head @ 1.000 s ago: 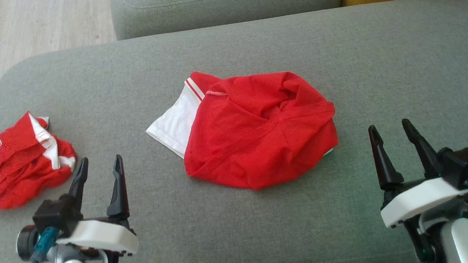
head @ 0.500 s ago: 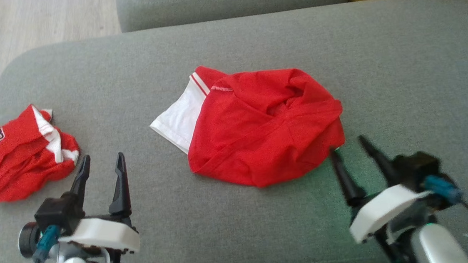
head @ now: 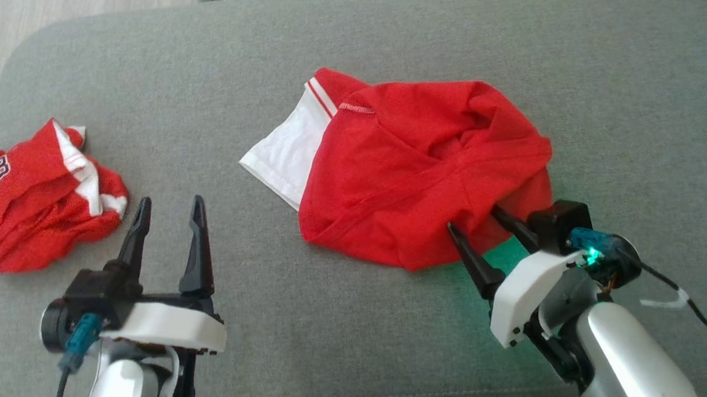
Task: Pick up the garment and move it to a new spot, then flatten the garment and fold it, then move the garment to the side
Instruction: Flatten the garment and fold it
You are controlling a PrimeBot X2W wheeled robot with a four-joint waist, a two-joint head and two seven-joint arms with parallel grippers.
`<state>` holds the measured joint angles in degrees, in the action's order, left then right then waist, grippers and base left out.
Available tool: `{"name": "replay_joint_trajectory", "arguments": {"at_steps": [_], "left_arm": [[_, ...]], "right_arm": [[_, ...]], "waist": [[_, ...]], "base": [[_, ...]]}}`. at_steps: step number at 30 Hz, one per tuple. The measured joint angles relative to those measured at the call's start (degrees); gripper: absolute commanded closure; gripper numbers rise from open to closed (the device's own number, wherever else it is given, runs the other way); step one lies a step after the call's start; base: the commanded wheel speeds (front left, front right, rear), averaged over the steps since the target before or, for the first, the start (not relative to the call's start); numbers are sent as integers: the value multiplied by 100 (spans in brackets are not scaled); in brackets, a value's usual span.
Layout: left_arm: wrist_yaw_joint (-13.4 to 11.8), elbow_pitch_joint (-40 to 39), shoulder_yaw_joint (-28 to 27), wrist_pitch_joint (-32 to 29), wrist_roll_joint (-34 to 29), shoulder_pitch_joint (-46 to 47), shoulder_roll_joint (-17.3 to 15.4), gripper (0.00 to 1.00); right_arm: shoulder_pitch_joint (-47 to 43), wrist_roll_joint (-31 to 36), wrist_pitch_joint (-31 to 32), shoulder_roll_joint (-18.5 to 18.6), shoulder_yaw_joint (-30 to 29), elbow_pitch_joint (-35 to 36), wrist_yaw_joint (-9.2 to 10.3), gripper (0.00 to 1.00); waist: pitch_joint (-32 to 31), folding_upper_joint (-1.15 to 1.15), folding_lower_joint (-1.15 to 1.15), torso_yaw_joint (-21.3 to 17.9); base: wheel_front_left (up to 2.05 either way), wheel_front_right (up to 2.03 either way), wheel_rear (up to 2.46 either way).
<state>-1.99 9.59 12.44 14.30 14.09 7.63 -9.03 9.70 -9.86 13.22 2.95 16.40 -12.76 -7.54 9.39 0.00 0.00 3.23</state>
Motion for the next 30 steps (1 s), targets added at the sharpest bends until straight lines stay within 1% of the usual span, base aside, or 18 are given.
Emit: {"name": "replay_joint_trajectory", "arguments": {"at_steps": [1, 2, 3, 8, 14, 17, 23, 27, 30], "left_arm": [[5, 0, 1, 0, -1, 1, 13, 0], [5, 4, 0, 0, -14, 1, 24, 0], [7, 8, -2, 0, -41, 1, 31, 0], [63, 15, -16, 0, -93, 9, 63, 0], [105, 13, -81, 0, -107, 26, 87, 0], [152, 12, -151, 0, -149, 82, 102, 0], [203, 2, -200, 0, -203, 127, 167, 0], [250, 2, -213, 0, -257, 171, 178, 0], [258, 0, -224, 0, -293, 275, 192, 0]], "right_arm": [[43, 33, -2, 0, -4, -69, 0, 6], [80, 34, -2, 1, -4, -115, 0, 45], [109, 34, -12, 1, -3, -153, 0, 100], [235, -16, -303, 0, -137, -110, 0, 100], [263, -87, -644, -1, -655, 297, 0, 100], [263, -89, -702, -1, -1126, 408, 0, 100], [282, -48, -727, 36, -2308, 427, 0, 100], [371, -21, -751, 88, -3034, 209, 0, 100], [490, -22, -767, 136, -3522, -101, 0, 100]], "waist": [[22, 0, 0, 20], [42, 0, 0, 38], [57, 0, 0, 53], [106, 0, 0, 71], [161, 0, 0, -13], [195, 0, 0, -79], [299, 0, 0, -181], [381, 0, 0, -209], [456, 0, 0, -214]], "base": [[0, 0, 0], [0, 0, 0], [0, 0, 0], [0, 0, 0], [0, 0, 0], [0, 0, 0], [0, 0, 0], [0, 0, 0], [0, 0, 0]]}}
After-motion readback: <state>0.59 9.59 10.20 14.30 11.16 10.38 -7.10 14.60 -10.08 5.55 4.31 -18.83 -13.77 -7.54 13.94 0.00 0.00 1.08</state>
